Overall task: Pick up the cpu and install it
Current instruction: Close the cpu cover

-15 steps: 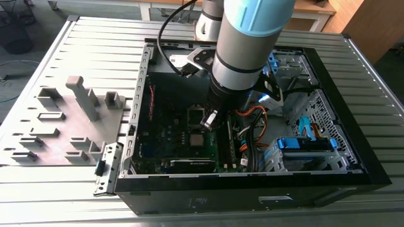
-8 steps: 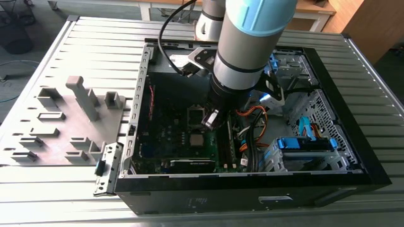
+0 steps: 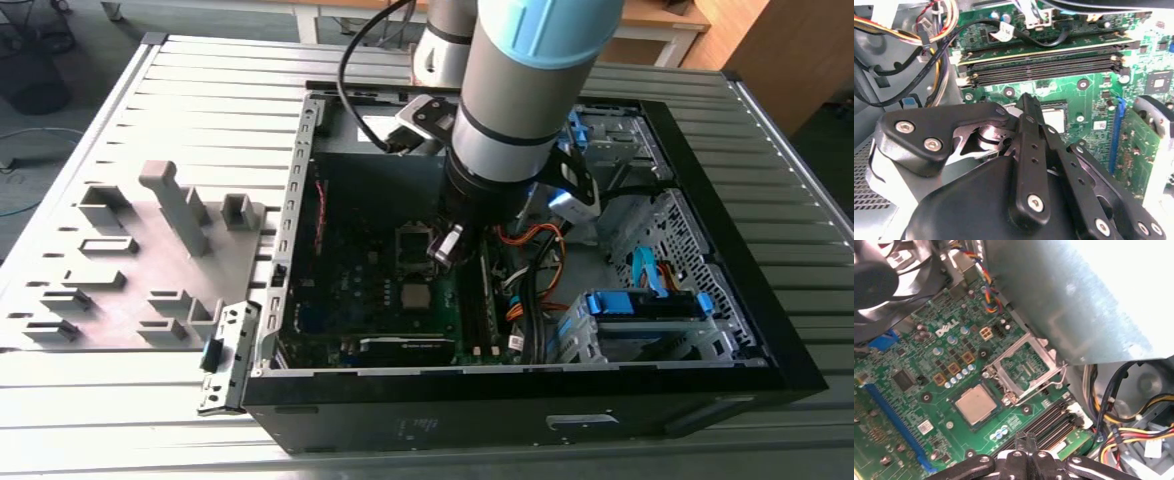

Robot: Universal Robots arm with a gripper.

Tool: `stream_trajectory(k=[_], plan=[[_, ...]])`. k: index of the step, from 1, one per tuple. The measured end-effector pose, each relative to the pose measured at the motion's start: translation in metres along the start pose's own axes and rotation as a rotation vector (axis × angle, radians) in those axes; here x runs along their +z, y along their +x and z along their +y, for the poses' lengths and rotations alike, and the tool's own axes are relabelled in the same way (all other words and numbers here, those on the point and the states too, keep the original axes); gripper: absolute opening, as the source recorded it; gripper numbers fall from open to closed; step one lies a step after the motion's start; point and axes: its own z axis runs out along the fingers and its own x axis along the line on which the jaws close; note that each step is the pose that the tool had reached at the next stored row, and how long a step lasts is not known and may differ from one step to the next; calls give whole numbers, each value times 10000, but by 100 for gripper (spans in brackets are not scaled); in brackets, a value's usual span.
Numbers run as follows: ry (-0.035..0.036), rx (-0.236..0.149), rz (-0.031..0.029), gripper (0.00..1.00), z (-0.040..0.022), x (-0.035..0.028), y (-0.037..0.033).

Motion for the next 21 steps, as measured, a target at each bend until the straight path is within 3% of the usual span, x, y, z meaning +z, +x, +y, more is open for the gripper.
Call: stream_trajectory(k=[5, 12, 17, 21], plan=[[-1, -1, 0, 11, 64, 18, -82], [0, 0, 0, 11, 70, 85, -91], [0, 0, 0, 11, 70, 88, -91], [0, 0, 0, 11, 102, 96, -130]])
